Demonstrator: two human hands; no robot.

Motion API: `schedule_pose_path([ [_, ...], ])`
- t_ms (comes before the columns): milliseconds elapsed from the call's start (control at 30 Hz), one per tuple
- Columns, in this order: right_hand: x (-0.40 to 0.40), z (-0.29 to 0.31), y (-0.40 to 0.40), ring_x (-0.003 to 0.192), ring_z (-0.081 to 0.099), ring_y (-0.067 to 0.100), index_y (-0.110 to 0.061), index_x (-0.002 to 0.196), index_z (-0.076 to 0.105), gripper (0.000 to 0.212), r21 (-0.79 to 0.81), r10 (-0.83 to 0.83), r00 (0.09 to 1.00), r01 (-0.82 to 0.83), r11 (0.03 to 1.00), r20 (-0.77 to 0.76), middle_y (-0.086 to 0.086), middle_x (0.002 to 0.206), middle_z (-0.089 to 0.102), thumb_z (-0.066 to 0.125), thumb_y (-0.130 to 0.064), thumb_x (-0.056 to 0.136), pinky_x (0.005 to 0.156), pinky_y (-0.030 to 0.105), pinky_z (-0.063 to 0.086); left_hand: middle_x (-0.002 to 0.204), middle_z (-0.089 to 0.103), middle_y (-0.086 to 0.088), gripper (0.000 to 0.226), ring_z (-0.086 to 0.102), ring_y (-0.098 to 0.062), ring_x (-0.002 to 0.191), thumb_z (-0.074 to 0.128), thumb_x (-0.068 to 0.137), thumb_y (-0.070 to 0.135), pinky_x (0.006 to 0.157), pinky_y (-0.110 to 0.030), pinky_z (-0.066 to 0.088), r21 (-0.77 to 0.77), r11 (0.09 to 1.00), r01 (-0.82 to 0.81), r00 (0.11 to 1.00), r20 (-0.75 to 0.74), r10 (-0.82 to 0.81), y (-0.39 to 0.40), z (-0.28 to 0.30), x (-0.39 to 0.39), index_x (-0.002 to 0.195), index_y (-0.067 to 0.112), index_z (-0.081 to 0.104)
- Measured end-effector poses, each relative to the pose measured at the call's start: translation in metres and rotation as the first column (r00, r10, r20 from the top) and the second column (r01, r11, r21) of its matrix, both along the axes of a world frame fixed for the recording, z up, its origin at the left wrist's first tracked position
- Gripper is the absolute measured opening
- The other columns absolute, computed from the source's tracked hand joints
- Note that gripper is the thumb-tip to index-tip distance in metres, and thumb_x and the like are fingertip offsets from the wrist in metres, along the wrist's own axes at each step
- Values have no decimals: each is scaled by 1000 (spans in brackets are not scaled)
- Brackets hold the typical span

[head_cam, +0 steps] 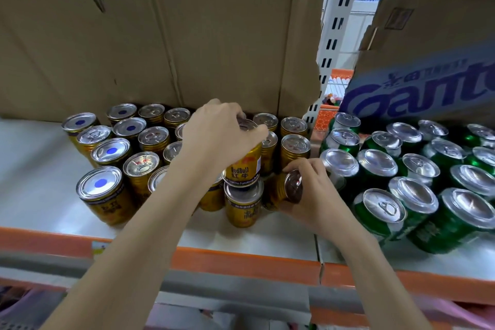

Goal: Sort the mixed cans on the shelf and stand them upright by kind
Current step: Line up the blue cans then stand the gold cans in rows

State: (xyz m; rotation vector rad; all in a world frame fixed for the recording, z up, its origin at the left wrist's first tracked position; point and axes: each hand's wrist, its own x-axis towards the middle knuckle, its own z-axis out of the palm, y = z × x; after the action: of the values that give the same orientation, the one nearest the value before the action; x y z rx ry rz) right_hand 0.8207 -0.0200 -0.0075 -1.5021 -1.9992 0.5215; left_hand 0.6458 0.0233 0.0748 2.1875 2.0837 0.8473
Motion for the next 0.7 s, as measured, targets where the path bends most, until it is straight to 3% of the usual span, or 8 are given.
schedule_pose_path([
  [100, 6, 0, 1, 94, 40, 11, -25, 106, 40, 57, -11, 49, 999, -49, 999, 19, 0, 109, 37, 80, -33, 67, 75, 2, 33, 93, 46, 2, 48, 51, -24, 102, 52, 80, 60, 70, -30, 38, -12, 1000, -5, 998, -66, 4, 1, 0, 6, 104, 20, 64],
  [267, 7, -3, -6, 98, 47, 18, -19, 117, 43, 58, -7, 46, 994, -46, 999, 96, -2, 111, 37, 77, -26, 70, 79, 24, 40, 90, 46, 4, 63, 47, -23, 106, 35, 84, 69, 70, -29, 36, 14, 997, 72, 982, -175, -68, -5, -3, 2, 109, 19, 63],
  [333, 6, -2, -7, 98, 47, 14, -20, 121, 44, 62, -5, 12, 997, -12, 1000, 75, -5, 112, 36, 79, -28, 69, 79, 21, 37, 107, 53, 0, 76, 48, -23, 113, 31, 79, 75, 78, -30, 41, -55, 989, 138, 968, -206, -146, -8, -3, -3, 125, 19, 54],
  [400, 5, 1, -4, 98, 46, 11, -20, 123, 44, 68, -27, -18, 1000, 18, 999, 18, -7, 114, 39, 80, -30, 67, 80, 17, 34, 122, 52, -1, 85, 48, -22, 116, 40, 75, 75, 87, -33, 44, -142, 967, 211, 955, -181, -235, -10, -2, -11, 137, 17, 42],
  [533, 9, 13, 3, 106, 46, 14, -17, 128, 48, 68, -14, 33, 994, -31, 999, 107, -9, 113, 38, 79, -25, 68, 82, 16, 30, 88, 52, 2, 70, 51, -17, 90, 60, 70, 65, 77, -30, 41, -140, 936, 323, 921, -180, -345, -3, 3, -21, 118, 15, 59],
  [633, 14, 32, 10, 106, 44, 13, -16, 133, 46, 70, -15, 110, 971, -109, 994, 212, -4, 115, 40, 77, -26, 71, 79, 10, 27, 81, 54, 4, 62, 54, -18, 83, 58, 63, 72, 70, -30, 42, -105, 932, 346, 927, -112, -357, 5, 8, -16, 97, 20, 63],
  [700, 17, 46, 16, 101, 43, 12, -16, 132, 46, 68, -4, 133, 961, -136, 991, 242, -6, 108, 40, 76, -24, 72, 71, 8, 26, 83, 57, 4, 60, 54, -17, 82, 54, 59, 71, 70, -30, 42, -59, 930, 363, 928, -63, -366, 13, 12, -9, 93, 22, 62],
])
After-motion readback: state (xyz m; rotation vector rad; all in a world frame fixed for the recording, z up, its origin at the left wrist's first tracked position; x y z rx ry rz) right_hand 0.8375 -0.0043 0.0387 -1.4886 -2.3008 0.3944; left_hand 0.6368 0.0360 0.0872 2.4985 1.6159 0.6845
